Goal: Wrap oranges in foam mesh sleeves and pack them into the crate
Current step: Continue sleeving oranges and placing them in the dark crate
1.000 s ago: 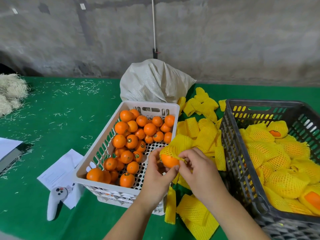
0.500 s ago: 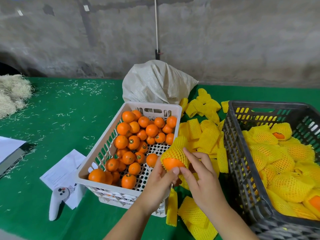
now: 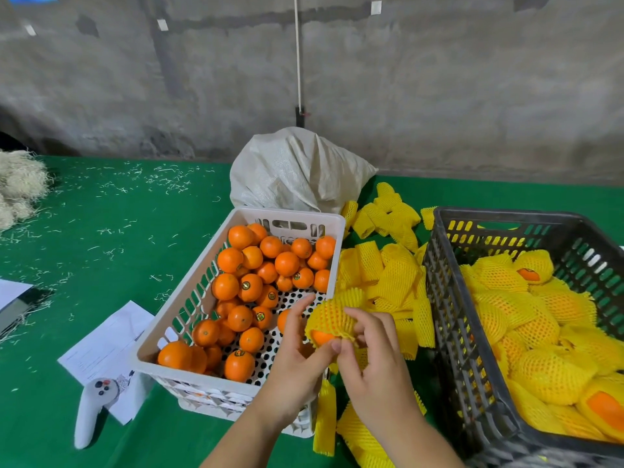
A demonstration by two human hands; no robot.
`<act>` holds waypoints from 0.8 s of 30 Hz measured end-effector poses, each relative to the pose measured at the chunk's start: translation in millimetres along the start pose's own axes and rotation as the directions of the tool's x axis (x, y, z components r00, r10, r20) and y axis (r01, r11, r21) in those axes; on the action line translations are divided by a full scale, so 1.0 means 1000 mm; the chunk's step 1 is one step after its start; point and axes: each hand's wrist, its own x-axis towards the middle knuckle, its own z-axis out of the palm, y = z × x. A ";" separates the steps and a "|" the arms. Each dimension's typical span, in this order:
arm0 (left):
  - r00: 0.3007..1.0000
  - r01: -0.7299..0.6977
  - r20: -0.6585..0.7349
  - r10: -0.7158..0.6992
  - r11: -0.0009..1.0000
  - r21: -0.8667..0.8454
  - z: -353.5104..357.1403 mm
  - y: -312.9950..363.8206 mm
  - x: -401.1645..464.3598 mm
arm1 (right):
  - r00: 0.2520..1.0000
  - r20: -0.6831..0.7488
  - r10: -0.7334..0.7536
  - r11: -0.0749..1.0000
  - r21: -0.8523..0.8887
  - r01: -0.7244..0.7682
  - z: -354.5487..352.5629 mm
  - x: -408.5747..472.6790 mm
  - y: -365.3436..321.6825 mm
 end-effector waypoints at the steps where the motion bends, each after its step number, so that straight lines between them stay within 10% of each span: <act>1: 0.999 0.005 0.042 -0.005 1.000 -0.004 -0.001 -0.001 0.001 | 1.000 0.000 0.017 0.999 -0.027 -0.017 -0.001 0.002 0.003; 10: 0.983 -0.090 -0.135 0.122 0.971 0.222 0.003 -0.012 0.003 | 0.977 0.131 -0.168 0.972 -0.143 0.186 -0.006 0.011 -0.002; 16: 0.980 -0.090 -0.166 0.114 0.986 0.143 0.005 -0.011 0.006 | 0.979 0.131 0.155 0.985 -0.097 -0.143 -0.007 0.019 0.017; 24: 0.960 -0.147 -0.187 0.207 0.945 0.291 -0.002 -0.019 0.004 | 0.996 0.060 0.059 0.998 -0.022 -0.058 0.006 -0.005 0.009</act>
